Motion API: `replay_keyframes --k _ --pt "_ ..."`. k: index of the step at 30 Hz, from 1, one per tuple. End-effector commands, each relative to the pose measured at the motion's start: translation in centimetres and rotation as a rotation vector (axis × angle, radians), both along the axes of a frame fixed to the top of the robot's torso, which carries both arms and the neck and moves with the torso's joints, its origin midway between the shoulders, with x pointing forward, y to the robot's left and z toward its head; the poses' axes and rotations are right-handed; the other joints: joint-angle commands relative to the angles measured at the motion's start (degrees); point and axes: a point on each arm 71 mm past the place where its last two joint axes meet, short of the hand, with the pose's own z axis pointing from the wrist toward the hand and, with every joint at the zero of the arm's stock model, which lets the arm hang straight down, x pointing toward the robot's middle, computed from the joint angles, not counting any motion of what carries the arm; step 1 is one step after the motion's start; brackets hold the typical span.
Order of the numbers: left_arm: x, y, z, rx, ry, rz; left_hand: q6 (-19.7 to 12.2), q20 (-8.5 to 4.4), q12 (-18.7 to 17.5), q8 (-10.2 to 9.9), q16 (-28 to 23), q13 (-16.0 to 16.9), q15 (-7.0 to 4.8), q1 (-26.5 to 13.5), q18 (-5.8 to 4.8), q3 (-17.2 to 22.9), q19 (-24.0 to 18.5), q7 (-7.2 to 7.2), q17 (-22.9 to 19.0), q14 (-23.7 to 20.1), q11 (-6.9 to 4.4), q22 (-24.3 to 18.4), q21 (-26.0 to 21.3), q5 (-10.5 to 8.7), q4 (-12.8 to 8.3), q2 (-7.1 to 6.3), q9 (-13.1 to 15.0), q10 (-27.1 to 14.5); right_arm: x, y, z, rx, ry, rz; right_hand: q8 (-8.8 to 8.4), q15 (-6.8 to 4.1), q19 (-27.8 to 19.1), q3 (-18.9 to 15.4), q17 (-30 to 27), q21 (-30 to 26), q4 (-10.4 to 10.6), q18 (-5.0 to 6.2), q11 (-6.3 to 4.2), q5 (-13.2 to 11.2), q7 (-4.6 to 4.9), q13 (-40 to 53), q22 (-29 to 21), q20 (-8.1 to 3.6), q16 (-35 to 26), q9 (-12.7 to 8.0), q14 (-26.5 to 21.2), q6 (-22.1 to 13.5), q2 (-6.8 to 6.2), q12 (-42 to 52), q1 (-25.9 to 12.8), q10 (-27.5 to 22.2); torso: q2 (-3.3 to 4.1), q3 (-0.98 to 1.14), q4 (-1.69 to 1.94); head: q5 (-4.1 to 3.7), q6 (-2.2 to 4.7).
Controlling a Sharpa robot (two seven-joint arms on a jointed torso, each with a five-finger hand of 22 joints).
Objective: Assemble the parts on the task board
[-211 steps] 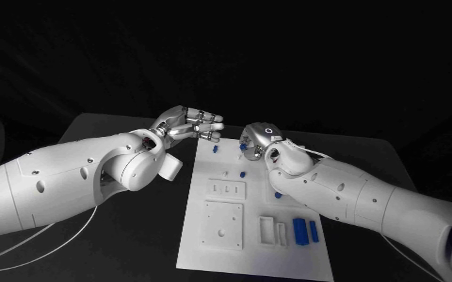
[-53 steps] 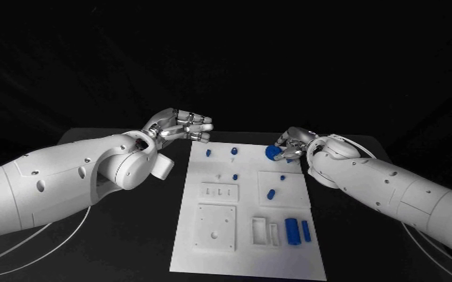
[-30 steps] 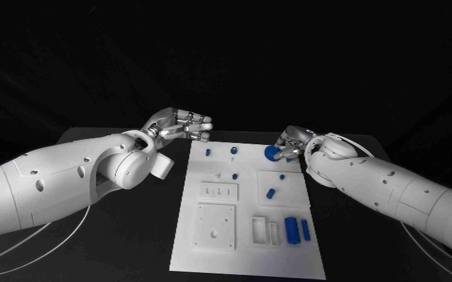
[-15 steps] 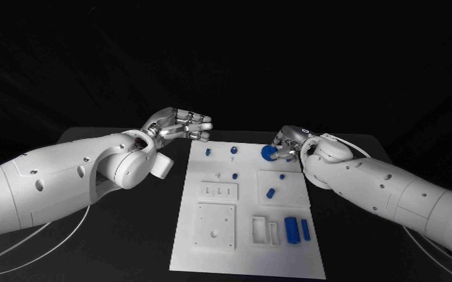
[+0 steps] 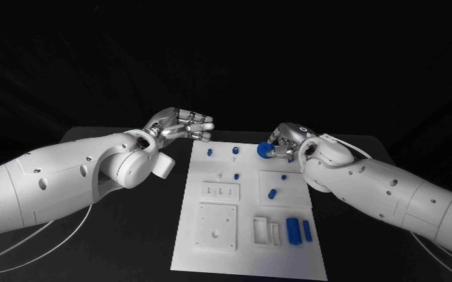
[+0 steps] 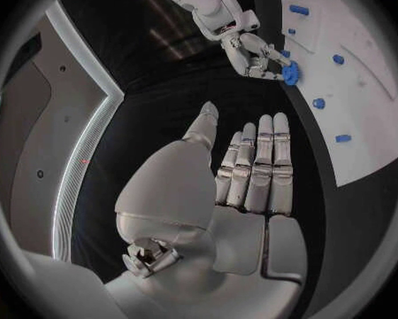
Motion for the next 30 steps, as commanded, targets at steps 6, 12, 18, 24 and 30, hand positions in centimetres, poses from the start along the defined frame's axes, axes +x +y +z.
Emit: replay_keyframes --k 6,12,18,24,30 --pt "-0.1 -0.2 0.1 -0.009 -0.002 -0.015 0.04 0.32 -0.22 -0.12 -0.16 -0.02 0.27 0.16 0.5 -0.08 0.05 0.18 0.06 0.18 0.13 0.02 -0.19 0.04 -0.23 0.55 -0.07 0.0 -1.0 2.4 0.9 0.004 -0.064 0.03 0.12 -0.36 1.47 0.45 -0.02 -0.37 0.37 -0.17 -0.18 -0.66 -0.06 1.51 0.21 -0.34 0.25 0.08 -0.01 0.37 0.17 0.09 0.08 0.37 0.05 -0.02 0.07 0.25 0.28" --pt "-0.1 -0.3 0.1 -0.009 -0.002 -0.017 0.04 0.32 -0.22 -0.12 -0.16 -0.02 0.27 0.16 0.5 -0.08 0.05 0.18 0.06 0.18 0.13 0.02 -0.19 0.04 -0.23 0.55 -0.07 0.0 -1.5 4.2 0.5 -0.011 -0.073 0.07 0.11 -0.37 1.51 0.63 -0.02 -0.49 0.51 -0.19 -0.16 -0.79 -0.03 1.52 0.32 -0.36 0.26 0.06 0.0 0.25 0.11 0.08 0.21 0.4 0.08 -0.07 0.19 0.18 0.45" --pt "-0.1 -0.4 0.1 -0.01 -0.001 -0.019 0.04 0.32 -0.22 -0.12 -0.16 -0.02 0.27 0.16 0.5 -0.08 0.05 0.18 0.06 0.18 0.13 0.02 -0.19 0.04 -0.23 0.55 -0.07 0.0 -1.9 5.7 0.0 -0.021 -0.077 0.1 0.12 -0.37 1.55 0.75 -0.02 -0.56 0.55 -0.19 -0.15 -0.95 -0.03 1.53 0.39 -0.36 0.26 0.08 0.0 0.3 0.07 0.08 0.28 0.42 0.1 -0.07 0.16 0.36 0.43" --pt "-0.2 -0.5 0.1 -0.01 -0.001 -0.022 0.04 0.32 -0.22 -0.12 -0.16 -0.02 0.27 0.16 0.5 -0.08 0.05 0.18 0.06 0.18 0.13 0.02 -0.19 0.04 -0.23 0.55 -0.07 0.0 -1.9 6.7 -0.2 -0.019 -0.086 0.111 0.11 -0.37 1.59 0.96 -0.12 -0.75 0.68 -0.23 -0.14 -1.0 -0.01 1.44 0.52 -0.36 0.14 0.07 -0.04 0.26 -0.12 -0.09 0.28 0.4 0.08 -0.08 0.03 0.41 0.43" --pt "-0.2 -0.8 0.1 -0.012 0.0 -0.029 0.04 0.32 -0.22 -0.12 -0.16 -0.02 0.27 0.16 0.5 -0.08 0.05 0.18 0.06 0.18 0.13 0.02 -0.19 0.04 -0.23 0.55 -0.07 0.0 -1.9 7.7 -0.5 -0.013 -0.092 0.121 0.11 -0.36 1.65 1.06 -0.17 -0.9 0.8 -0.27 -0.13 -1.03 0.01 1.42 0.63 -0.37 0.09 0.06 -0.03 0.21 -0.25 -0.12 0.32 0.42 0.2 0.04 0.2 0.45 0.49"
